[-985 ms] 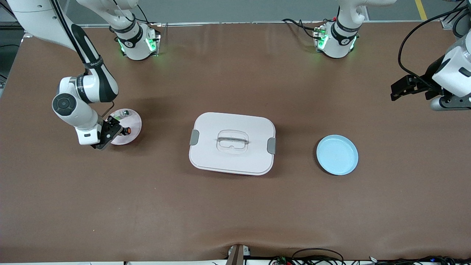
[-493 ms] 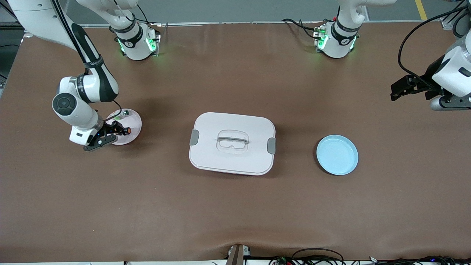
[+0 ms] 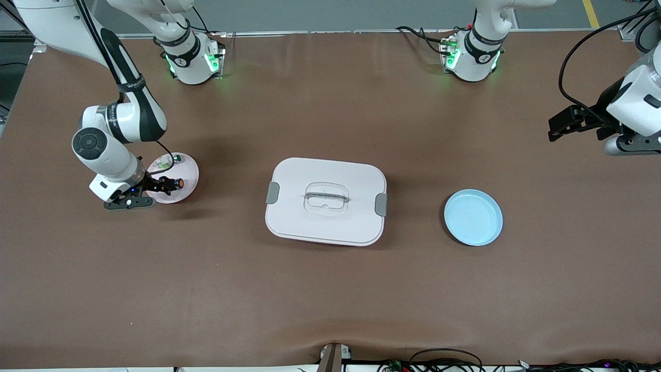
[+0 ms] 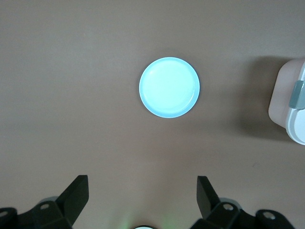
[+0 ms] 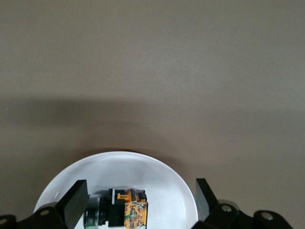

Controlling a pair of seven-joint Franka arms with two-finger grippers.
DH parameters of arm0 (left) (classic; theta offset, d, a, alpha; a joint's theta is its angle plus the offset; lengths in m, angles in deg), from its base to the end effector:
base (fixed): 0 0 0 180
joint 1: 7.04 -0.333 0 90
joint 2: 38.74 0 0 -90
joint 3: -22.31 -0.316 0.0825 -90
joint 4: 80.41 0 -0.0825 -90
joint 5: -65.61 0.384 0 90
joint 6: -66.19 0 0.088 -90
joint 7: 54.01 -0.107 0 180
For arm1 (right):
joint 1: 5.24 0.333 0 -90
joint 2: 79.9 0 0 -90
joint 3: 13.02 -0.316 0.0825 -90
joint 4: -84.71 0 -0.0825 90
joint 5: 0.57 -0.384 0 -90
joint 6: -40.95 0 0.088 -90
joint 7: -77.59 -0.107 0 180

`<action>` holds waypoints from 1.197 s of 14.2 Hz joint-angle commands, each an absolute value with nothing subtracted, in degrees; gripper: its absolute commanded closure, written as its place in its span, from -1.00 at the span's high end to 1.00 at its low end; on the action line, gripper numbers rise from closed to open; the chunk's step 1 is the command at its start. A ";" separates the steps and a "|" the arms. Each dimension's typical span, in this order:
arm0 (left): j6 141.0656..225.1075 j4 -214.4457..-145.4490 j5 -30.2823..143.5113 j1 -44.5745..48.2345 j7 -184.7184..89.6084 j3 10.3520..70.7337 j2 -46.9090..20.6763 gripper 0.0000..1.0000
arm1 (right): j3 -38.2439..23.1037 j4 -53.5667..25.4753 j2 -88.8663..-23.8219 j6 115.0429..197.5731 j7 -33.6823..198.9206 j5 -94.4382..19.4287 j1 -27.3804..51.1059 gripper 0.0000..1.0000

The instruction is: Transfer orange switch to right arm and place

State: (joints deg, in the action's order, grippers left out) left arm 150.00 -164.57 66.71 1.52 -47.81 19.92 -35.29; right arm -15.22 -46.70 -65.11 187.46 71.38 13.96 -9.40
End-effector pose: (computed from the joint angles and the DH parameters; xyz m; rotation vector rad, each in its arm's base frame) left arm 0.5592 -0.0590 0.6294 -3.1114 -0.0031 0.0989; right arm 0.5306 -0.0143 0.2376 3.0096 0.1016 0.0171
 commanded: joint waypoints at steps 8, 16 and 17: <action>149.86 -163.20 65.87 1.74 -48.56 19.40 -34.61 1.00 | -15.30 -40.55 -70.40 177.20 68.70 14.19 -11.12 1.00; 149.86 -163.20 65.87 1.66 -48.56 19.40 -34.61 1.00 | -15.30 -29.57 -70.49 164.73 74.42 4.44 -11.48 1.00; 149.86 -163.29 65.87 1.66 -48.56 19.40 -34.61 1.00 | -15.22 -27.28 -70.49 161.92 74.42 3.22 -11.39 1.00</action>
State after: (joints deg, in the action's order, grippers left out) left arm 150.00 -164.54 66.71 1.54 -47.81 19.92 -35.27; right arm -14.66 -31.71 -70.37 167.02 73.33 5.47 -10.58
